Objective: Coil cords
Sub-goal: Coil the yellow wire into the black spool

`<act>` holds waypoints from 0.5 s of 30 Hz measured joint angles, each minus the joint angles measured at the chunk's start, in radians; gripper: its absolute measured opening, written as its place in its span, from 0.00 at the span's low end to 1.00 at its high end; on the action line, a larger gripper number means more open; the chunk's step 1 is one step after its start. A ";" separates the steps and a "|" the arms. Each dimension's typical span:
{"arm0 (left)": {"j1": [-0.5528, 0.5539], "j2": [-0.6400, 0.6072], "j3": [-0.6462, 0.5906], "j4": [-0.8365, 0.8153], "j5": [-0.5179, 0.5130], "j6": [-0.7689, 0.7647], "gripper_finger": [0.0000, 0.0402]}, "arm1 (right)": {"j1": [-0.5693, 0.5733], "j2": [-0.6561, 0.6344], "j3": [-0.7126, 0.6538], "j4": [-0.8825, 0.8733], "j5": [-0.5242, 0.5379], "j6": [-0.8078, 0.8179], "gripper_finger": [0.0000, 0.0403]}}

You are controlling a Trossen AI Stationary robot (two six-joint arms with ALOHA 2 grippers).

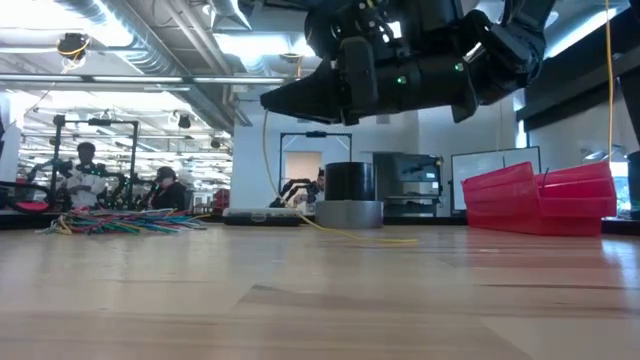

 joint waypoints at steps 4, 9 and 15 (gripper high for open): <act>0.004 0.001 0.000 0.000 0.000 0.003 0.00 | 0.000 0.027 0.020 -0.006 0.009 0.001 0.34; -0.001 0.001 0.000 0.005 0.004 0.015 0.00 | -0.001 0.037 0.028 -0.067 0.011 -0.012 0.16; -0.020 -0.001 0.000 0.004 0.000 0.041 0.00 | -0.001 0.032 0.029 -0.124 0.075 -0.079 0.04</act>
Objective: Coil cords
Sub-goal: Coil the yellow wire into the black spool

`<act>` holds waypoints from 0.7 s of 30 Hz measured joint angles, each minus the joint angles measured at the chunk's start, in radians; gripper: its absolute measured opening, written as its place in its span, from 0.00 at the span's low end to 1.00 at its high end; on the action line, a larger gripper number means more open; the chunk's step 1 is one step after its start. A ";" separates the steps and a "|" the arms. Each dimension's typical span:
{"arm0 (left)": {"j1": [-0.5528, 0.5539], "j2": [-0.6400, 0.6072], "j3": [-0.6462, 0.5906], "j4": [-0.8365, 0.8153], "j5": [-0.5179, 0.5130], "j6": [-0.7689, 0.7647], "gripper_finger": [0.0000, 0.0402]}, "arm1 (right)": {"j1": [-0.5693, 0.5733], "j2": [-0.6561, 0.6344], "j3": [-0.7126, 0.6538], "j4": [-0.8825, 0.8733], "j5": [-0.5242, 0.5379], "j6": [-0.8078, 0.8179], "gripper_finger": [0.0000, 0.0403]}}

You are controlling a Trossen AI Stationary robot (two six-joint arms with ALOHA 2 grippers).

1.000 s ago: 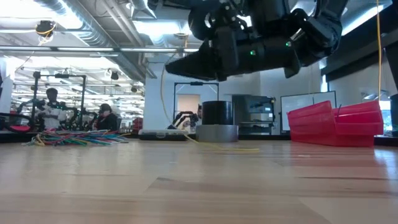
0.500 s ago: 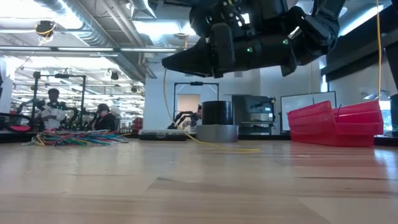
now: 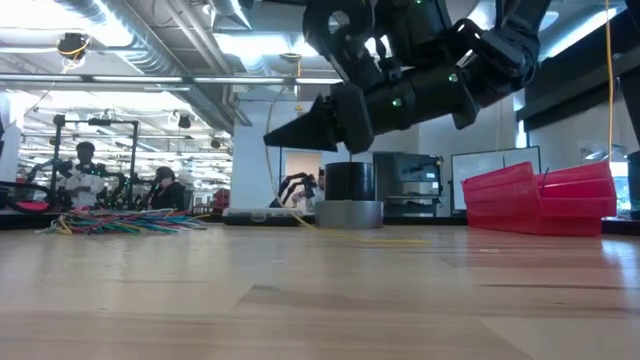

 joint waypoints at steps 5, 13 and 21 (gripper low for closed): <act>-0.031 -0.007 0.000 0.001 -0.091 0.038 0.00 | -0.001 -0.046 0.000 -0.116 0.051 -0.043 0.01; -0.069 -0.015 0.000 0.002 -0.167 0.085 0.00 | -0.001 -0.154 -0.074 -0.190 0.137 -0.084 0.01; -0.072 -0.036 0.001 -0.069 -0.172 0.059 0.00 | -0.001 -0.294 -0.195 -0.193 0.262 -0.114 0.01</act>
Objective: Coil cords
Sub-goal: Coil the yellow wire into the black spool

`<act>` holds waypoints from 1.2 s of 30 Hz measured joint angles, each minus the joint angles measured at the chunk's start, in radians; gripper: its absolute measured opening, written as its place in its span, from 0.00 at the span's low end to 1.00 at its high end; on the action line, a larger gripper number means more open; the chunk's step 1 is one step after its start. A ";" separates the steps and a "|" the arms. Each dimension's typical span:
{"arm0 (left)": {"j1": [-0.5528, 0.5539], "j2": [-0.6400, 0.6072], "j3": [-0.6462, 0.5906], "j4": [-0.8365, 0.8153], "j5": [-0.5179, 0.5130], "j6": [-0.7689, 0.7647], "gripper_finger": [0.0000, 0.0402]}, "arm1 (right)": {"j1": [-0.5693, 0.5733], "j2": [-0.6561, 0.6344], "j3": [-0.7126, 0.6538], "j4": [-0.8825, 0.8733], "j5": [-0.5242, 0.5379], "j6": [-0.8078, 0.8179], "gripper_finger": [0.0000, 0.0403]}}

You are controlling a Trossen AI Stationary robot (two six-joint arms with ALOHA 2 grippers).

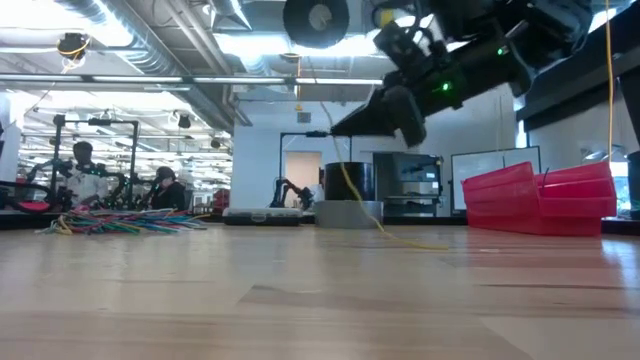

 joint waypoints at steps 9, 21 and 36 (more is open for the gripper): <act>0.002 0.000 0.000 -0.125 0.019 0.032 0.00 | 0.000 -0.134 -0.036 -0.042 0.084 -0.002 0.01; 0.058 0.005 0.000 -0.222 0.018 0.012 0.00 | 0.001 -0.313 -0.036 -0.189 0.035 0.157 0.01; 0.183 0.087 0.000 -0.145 0.018 -0.107 0.00 | 0.001 -0.317 -0.036 -0.061 -0.207 0.376 0.01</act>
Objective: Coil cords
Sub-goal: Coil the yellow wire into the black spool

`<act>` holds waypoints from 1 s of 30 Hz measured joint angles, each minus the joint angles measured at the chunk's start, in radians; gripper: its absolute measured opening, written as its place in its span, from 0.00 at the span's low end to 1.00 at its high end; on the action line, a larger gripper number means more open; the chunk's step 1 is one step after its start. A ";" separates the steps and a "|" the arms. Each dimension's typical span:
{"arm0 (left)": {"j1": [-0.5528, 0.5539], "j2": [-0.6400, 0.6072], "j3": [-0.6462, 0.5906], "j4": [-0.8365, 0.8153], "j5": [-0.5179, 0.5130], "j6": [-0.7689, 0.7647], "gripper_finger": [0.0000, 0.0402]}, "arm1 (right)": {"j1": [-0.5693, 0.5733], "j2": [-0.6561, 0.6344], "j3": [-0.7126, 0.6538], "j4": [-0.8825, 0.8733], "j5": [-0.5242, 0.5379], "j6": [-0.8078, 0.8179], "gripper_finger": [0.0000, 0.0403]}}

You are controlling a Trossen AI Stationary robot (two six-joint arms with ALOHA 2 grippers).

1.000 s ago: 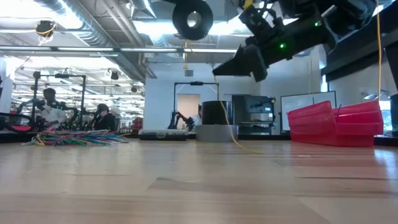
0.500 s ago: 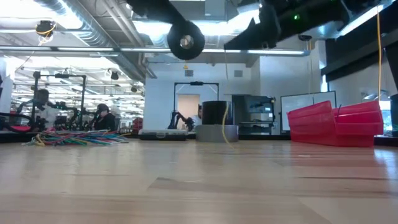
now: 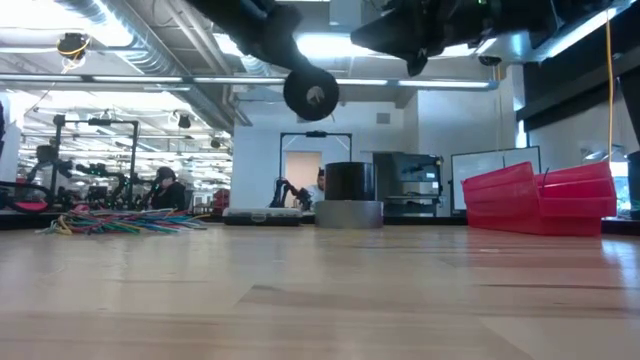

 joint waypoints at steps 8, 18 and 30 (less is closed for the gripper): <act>0.002 0.004 0.000 0.009 0.001 0.001 0.00 | 0.000 0.044 0.000 0.053 -0.015 -0.004 0.01; -0.039 -0.003 0.000 0.007 0.002 0.032 0.00 | 0.000 -0.030 0.001 -0.234 0.159 -0.076 0.20; -0.087 -0.051 0.000 0.111 0.001 0.047 0.00 | -0.097 0.178 -0.086 0.154 -0.119 -0.184 0.40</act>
